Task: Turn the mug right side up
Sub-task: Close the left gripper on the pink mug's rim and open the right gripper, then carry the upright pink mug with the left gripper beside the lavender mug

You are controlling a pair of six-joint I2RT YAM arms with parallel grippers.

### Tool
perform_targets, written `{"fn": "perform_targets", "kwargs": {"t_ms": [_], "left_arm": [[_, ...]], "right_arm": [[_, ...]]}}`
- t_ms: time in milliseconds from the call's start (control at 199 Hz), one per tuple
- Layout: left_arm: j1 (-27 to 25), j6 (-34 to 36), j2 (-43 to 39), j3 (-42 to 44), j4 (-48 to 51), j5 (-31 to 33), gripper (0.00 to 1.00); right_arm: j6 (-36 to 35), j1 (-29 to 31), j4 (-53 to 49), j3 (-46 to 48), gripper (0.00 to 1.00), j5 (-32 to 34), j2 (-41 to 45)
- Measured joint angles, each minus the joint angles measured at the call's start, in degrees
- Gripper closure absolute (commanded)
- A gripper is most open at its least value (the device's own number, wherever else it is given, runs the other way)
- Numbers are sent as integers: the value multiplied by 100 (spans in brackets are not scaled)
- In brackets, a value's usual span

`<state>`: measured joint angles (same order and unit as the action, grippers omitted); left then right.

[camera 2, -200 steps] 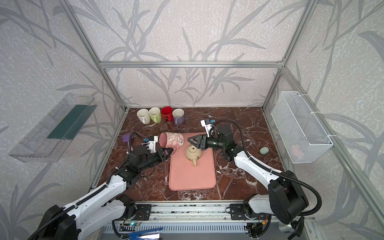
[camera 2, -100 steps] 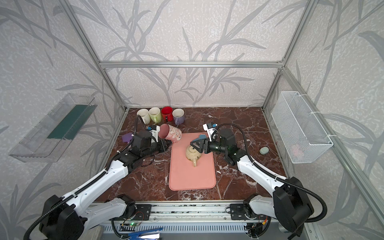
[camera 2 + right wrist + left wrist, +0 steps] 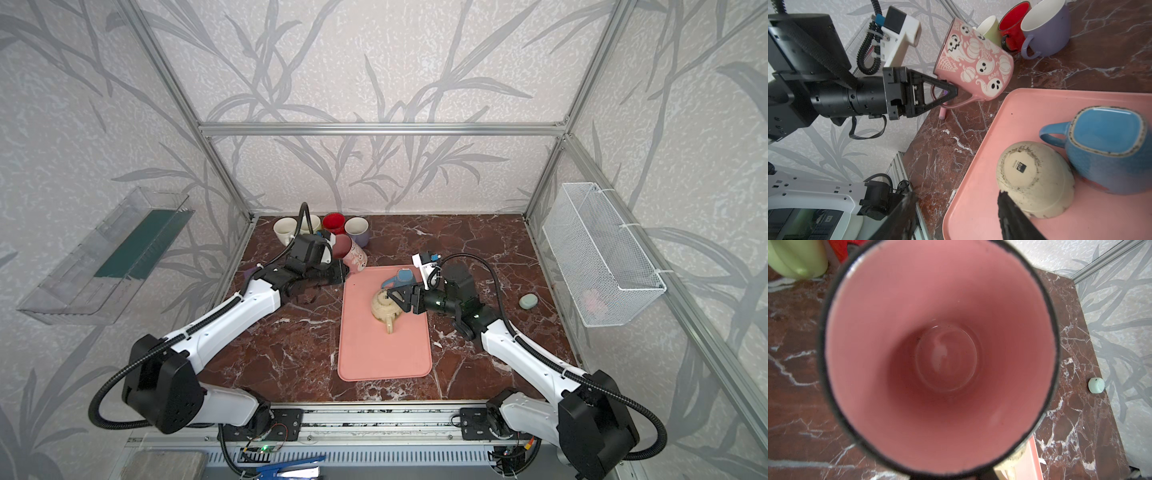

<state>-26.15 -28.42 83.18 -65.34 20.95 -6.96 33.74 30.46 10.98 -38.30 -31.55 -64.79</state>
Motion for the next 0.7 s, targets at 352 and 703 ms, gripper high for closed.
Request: {"fn": "perform_targets", "kwargs": {"t_ms": [352, 703], "left_arm": [[-146, 411, 1781, -1744, 365, 153, 100], [-278, 946, 3180, -3445, 846, 354, 100]], "right_arm": [[-103, 0, -251, 210, 37, 483, 396], [-251, 0, -448, 219, 36, 824, 302]]}}
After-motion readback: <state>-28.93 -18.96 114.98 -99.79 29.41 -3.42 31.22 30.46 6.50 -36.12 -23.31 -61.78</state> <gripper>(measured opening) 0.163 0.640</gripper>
